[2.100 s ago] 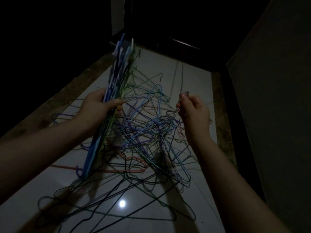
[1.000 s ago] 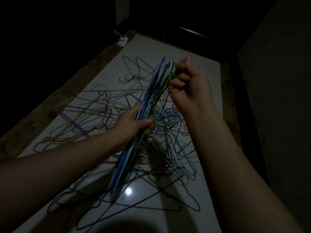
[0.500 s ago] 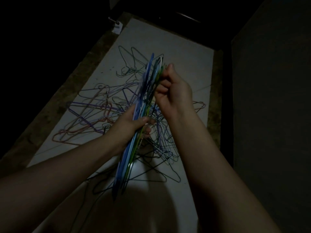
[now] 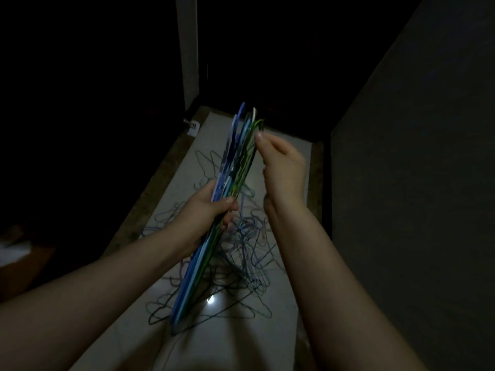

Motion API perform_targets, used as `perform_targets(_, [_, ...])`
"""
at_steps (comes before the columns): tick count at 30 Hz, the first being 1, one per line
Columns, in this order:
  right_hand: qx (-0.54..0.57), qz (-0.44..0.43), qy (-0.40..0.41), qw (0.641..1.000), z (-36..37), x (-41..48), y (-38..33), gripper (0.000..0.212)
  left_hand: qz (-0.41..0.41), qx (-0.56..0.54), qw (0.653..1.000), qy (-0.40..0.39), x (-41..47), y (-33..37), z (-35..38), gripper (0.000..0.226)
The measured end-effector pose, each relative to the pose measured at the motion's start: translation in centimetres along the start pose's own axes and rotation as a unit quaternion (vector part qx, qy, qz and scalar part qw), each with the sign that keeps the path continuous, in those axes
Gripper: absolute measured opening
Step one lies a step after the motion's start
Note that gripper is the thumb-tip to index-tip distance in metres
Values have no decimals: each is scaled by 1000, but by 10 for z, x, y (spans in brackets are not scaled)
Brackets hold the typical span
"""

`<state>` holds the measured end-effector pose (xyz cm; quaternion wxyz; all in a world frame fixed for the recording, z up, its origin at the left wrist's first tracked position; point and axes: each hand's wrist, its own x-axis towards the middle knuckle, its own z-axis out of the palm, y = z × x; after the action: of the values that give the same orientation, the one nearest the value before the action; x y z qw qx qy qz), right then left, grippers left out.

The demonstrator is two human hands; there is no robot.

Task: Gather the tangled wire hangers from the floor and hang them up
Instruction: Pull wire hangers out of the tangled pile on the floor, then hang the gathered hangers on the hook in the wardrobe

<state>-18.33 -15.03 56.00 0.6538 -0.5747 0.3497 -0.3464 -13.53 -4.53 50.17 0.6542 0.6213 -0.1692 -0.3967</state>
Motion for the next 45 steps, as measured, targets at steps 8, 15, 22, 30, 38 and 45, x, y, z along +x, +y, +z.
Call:
perform_targets(8, [-141, -257, -46, 955, -17, -9, -189, 10, 85, 85, 990, -79, -62, 199, 31, 17])
perform_targets(15, [-81, -334, -105, 933, -25, -27, -312, 21, 102, 118, 986, -61, -142, 343, 53, 12])
perform_targets(22, [-61, -397, -224, 888, 6, -55, -363, 26, 125, 140, 982, -26, -227, 411, 45, 23])
perform_targets(30, [-29, -471, -323, 821, 74, -132, -397, 4, 132, 92, 987, 27, -314, 445, -11, 29])
perform_targets(38, [8, -470, -416, 778, 178, -233, -438, 13, 178, 113, 968, 138, -416, 474, -98, 15])
perform_targets(45, [63, -424, -499, 753, 264, -287, -443, 21, 184, 157, 939, 245, -483, 483, -172, 18])
